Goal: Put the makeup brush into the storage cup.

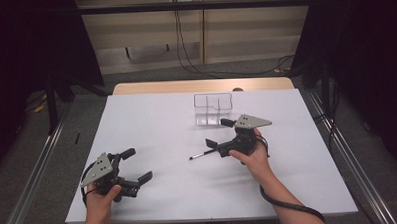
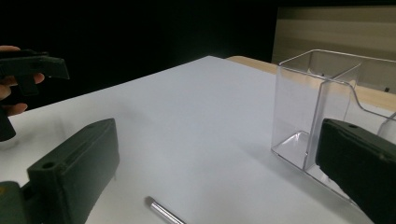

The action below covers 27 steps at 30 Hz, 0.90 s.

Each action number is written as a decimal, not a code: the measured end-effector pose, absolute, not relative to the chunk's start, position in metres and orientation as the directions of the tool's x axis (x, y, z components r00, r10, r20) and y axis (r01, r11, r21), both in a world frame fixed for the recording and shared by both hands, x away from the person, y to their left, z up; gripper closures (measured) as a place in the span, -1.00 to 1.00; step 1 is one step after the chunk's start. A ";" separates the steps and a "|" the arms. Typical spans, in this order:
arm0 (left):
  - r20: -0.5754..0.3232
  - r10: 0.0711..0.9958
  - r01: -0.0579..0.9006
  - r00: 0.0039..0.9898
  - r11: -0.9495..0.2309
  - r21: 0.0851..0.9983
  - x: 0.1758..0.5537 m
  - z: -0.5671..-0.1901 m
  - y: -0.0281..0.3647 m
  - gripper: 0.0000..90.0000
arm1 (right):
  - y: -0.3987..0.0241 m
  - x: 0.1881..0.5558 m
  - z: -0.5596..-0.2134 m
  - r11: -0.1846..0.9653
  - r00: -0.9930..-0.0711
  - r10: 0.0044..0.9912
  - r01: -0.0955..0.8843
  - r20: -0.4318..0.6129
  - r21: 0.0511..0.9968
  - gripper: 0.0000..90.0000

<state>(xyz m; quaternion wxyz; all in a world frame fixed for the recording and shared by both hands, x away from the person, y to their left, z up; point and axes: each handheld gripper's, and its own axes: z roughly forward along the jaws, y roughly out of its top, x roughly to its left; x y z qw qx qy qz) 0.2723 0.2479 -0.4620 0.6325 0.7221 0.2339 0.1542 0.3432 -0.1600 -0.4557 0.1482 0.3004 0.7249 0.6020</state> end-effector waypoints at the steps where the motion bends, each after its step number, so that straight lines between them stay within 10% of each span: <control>1: -0.073 0.533 0.143 0.843 -0.091 0.985 0.272 -0.462 0.248 -1.00 | -0.159 0.344 -0.456 0.101 -0.777 0.613 0.261 0.146 0.960 -1.00; 27: -0.084 0.534 0.149 0.841 -0.080 0.986 0.273 -0.463 0.249 -1.00 | -0.133 0.365 -0.453 0.397 -0.814 0.570 0.394 0.114 0.829 -1.00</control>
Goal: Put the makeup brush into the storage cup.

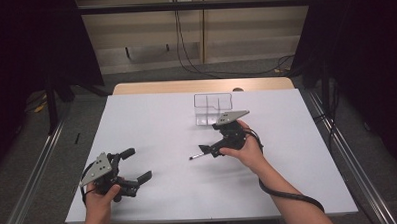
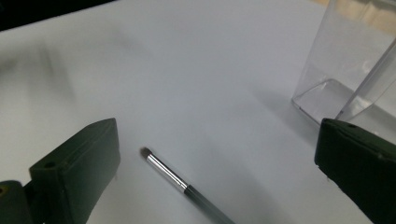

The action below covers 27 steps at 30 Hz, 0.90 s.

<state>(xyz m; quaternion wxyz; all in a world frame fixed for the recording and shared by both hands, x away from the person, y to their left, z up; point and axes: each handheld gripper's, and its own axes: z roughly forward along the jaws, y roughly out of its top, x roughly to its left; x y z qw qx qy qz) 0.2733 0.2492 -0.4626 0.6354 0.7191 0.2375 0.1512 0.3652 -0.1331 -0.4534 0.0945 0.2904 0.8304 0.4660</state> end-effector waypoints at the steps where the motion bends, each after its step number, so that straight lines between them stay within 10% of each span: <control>1: -0.087 0.533 0.151 0.841 -0.077 0.985 0.273 -0.463 0.249 -1.00 | -0.132 0.366 -0.454 0.414 -0.814 0.570 0.403 0.113 0.816 -1.00; 27: -0.083 0.526 0.152 0.846 -0.089 0.984 0.274 -0.463 0.248 -1.00 | -0.125 0.377 -0.458 0.657 -0.846 0.529 0.462 0.072 0.595 -0.98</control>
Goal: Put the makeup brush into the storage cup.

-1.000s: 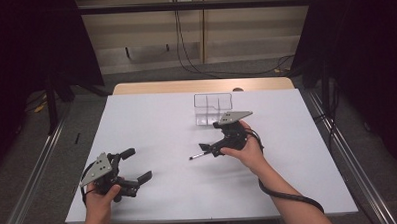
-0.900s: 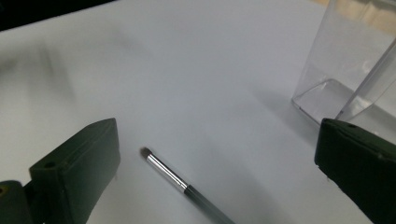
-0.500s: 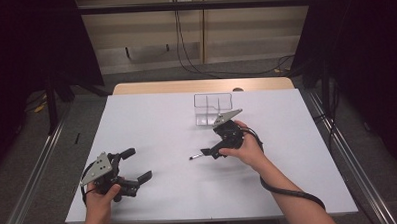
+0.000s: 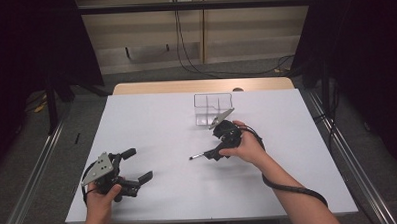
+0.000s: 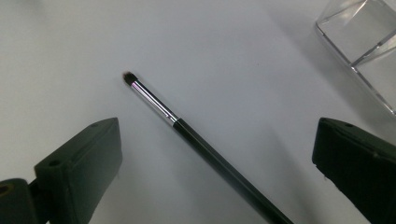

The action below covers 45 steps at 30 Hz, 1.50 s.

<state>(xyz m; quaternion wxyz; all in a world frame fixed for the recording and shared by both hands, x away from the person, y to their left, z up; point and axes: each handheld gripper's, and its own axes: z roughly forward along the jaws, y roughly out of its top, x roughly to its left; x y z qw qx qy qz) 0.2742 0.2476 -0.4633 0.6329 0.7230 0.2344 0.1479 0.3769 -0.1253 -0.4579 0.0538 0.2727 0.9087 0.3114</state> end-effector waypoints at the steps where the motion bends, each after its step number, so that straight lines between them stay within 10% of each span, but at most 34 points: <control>1: -0.082 0.528 0.152 0.845 -0.089 0.984 0.274 -0.463 0.248 -1.00 | -0.124 0.377 -0.458 0.660 -0.843 0.533 0.470 0.077 0.586 -0.98; 45: -0.084 0.529 0.149 0.844 -0.081 0.985 0.274 -0.462 0.248 -1.00 | -0.109 0.379 -0.464 0.821 -0.910 0.413 0.386 0.031 0.420 -0.47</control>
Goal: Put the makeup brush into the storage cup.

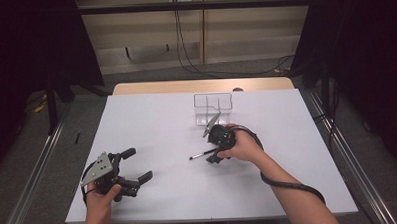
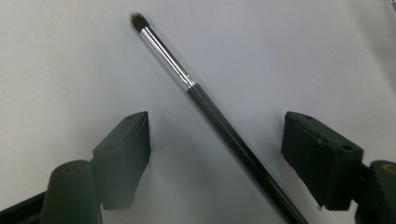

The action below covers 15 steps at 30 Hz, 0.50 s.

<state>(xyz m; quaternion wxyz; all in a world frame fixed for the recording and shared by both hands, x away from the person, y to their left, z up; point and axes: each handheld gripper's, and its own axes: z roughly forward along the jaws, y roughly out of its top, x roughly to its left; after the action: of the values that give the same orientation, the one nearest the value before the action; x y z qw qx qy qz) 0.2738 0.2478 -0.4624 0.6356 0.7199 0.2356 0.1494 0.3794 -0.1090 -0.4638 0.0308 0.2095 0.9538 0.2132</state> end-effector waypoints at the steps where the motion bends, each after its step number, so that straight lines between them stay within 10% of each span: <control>1: -0.085 0.530 0.150 0.844 -0.081 0.985 0.274 -0.462 0.248 -1.00 | -0.109 0.380 -0.464 0.824 -0.913 0.408 0.381 0.028 0.420 -0.43; 15: -0.076 0.533 0.144 0.843 -0.087 0.986 0.274 -0.462 0.247 -1.00 | -0.105 0.379 -0.457 0.841 -0.909 0.414 0.399 0.041 0.364 0.19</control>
<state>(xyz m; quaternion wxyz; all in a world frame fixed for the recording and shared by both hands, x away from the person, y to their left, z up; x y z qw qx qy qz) 0.2737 0.2470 -0.4621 0.6334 0.7212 0.2348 0.1533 0.3786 -0.1050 -0.4573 0.0197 0.2118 0.9593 0.1855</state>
